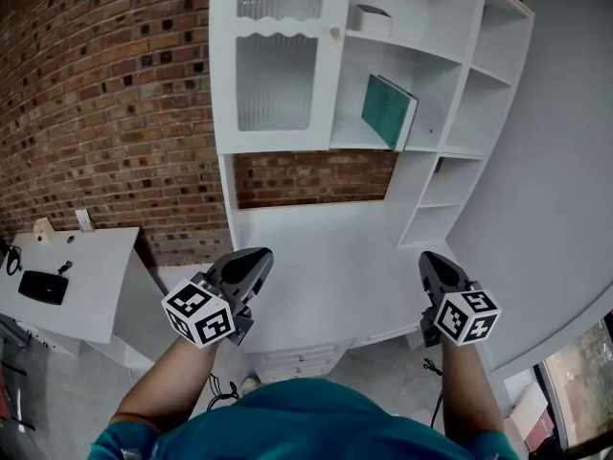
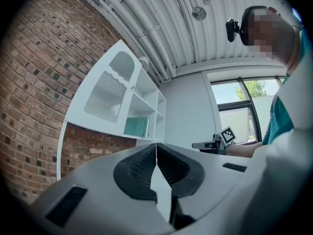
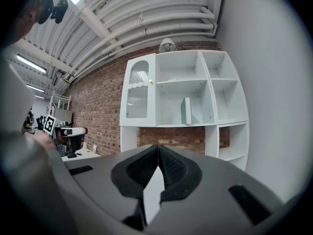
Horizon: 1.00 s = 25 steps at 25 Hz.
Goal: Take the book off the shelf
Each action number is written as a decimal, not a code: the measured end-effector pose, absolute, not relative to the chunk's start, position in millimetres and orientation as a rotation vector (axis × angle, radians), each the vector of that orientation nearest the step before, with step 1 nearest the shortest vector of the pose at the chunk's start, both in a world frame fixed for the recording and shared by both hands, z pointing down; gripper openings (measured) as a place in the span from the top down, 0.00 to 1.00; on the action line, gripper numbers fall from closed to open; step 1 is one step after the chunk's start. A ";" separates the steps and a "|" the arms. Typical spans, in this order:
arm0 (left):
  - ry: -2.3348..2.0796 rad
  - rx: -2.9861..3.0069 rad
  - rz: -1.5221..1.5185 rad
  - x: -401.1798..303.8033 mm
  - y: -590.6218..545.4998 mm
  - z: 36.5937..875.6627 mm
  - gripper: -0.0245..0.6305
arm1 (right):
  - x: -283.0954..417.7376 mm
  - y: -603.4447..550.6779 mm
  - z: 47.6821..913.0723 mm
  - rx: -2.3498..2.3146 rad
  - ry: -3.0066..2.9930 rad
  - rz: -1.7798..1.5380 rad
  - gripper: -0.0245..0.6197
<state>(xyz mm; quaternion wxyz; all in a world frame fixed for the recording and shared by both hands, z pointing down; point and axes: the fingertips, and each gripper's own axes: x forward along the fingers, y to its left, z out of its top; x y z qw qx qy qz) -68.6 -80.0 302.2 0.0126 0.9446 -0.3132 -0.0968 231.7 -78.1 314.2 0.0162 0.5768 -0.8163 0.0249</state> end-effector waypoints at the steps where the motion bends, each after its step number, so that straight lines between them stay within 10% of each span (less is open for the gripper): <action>1: -0.945 2.955 -0.306 -74.1 -91.9 301.1 0.94 | 224.4 -88.3 312.6 1.814 -2.530 0.072 0.93; 25: -0.442 3.060 -0.200 -79.9 -271.6 297.2 0.94 | 171.3 -227.8 304.2 2.090 -2.325 0.118 0.92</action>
